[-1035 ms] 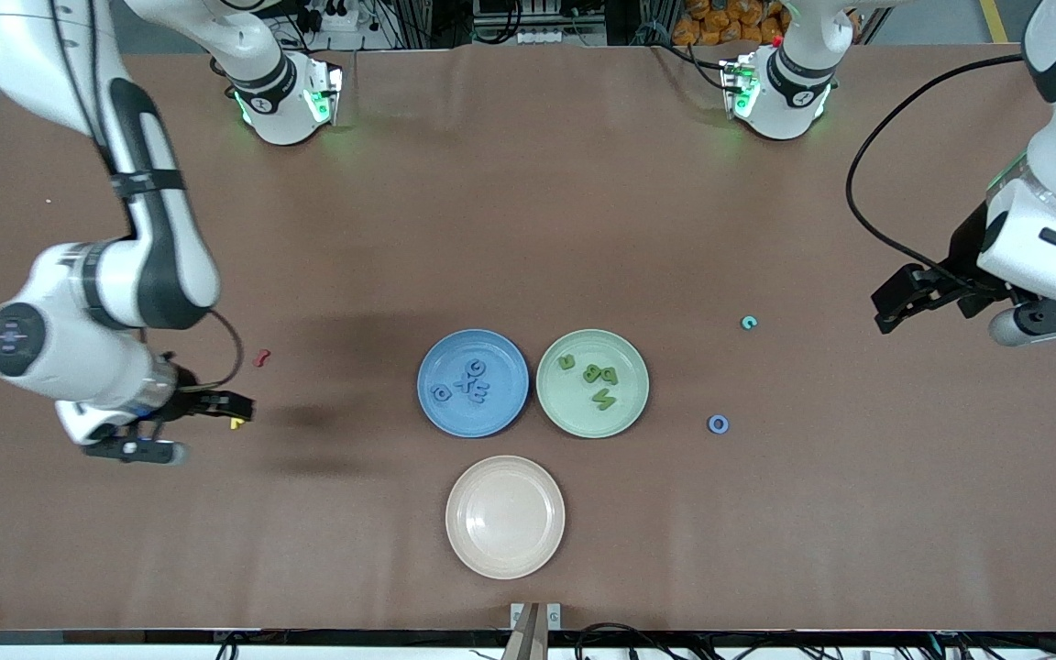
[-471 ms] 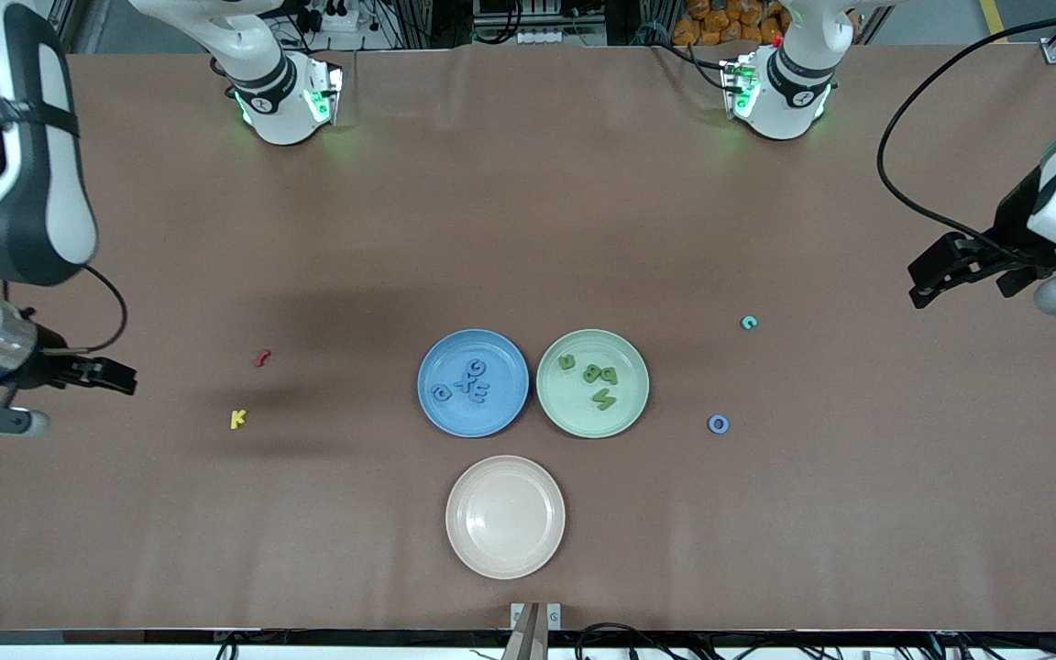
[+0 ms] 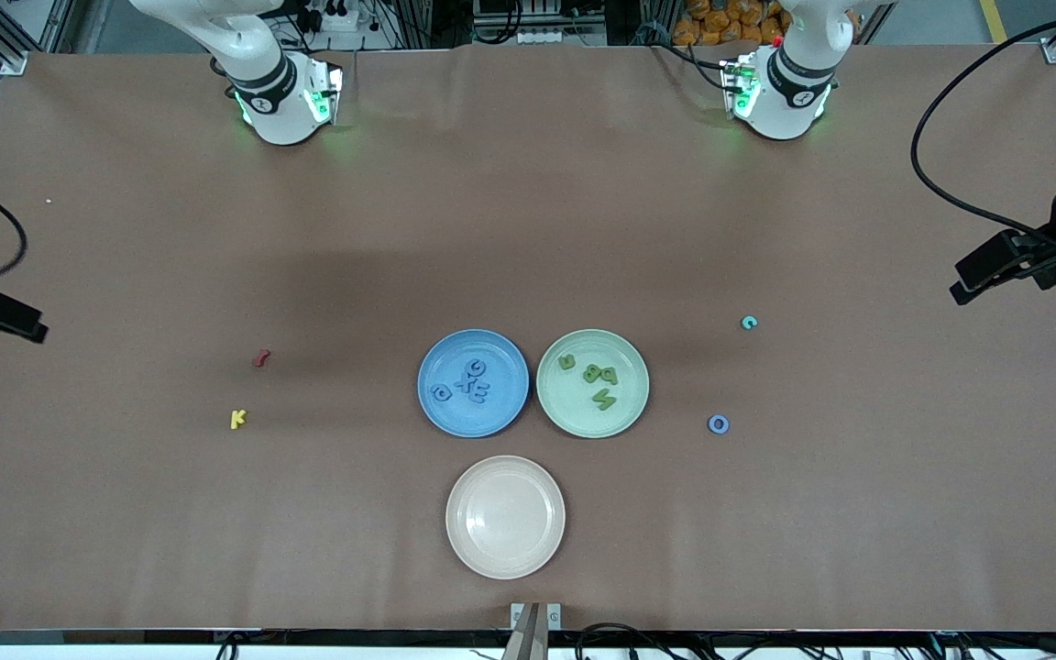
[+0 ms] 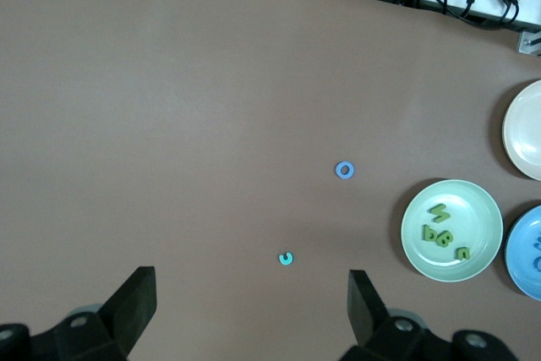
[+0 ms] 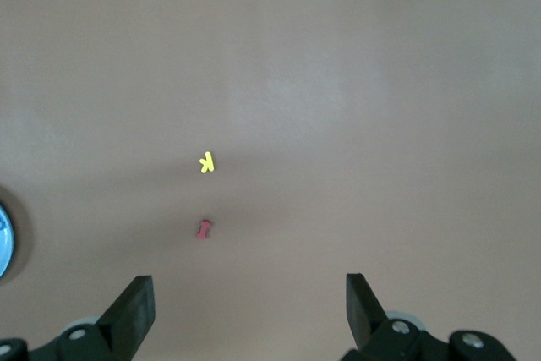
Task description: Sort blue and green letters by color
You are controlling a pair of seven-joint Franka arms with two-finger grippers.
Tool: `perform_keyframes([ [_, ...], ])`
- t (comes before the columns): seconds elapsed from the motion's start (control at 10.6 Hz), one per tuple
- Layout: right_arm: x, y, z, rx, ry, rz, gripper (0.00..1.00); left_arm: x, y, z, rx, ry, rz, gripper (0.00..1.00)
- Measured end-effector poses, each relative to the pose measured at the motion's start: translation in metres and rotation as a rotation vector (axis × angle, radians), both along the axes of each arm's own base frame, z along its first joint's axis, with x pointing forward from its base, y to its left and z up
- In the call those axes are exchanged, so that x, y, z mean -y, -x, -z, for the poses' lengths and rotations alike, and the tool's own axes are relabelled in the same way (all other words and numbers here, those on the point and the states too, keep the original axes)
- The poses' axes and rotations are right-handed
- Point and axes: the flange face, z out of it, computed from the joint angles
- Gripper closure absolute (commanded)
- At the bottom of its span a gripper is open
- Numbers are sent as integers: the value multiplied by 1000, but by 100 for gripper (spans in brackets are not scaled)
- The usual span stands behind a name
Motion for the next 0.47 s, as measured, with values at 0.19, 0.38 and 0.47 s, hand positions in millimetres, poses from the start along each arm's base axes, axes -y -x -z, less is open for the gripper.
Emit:
perform_keyframes([
  [0.19, 9, 24, -33, -12, -10, 20, 0, 6, 5, 1, -29, -3, 11, 0],
  [0.38, 6, 51, -72, -17, -22, 19, 0, 8, 9, 3, -59, -6, 16, 0],
  [0.47, 5, 61, -83, -7, -27, 16, 0, 8, 10, 5, -71, -8, 16, 0],
])
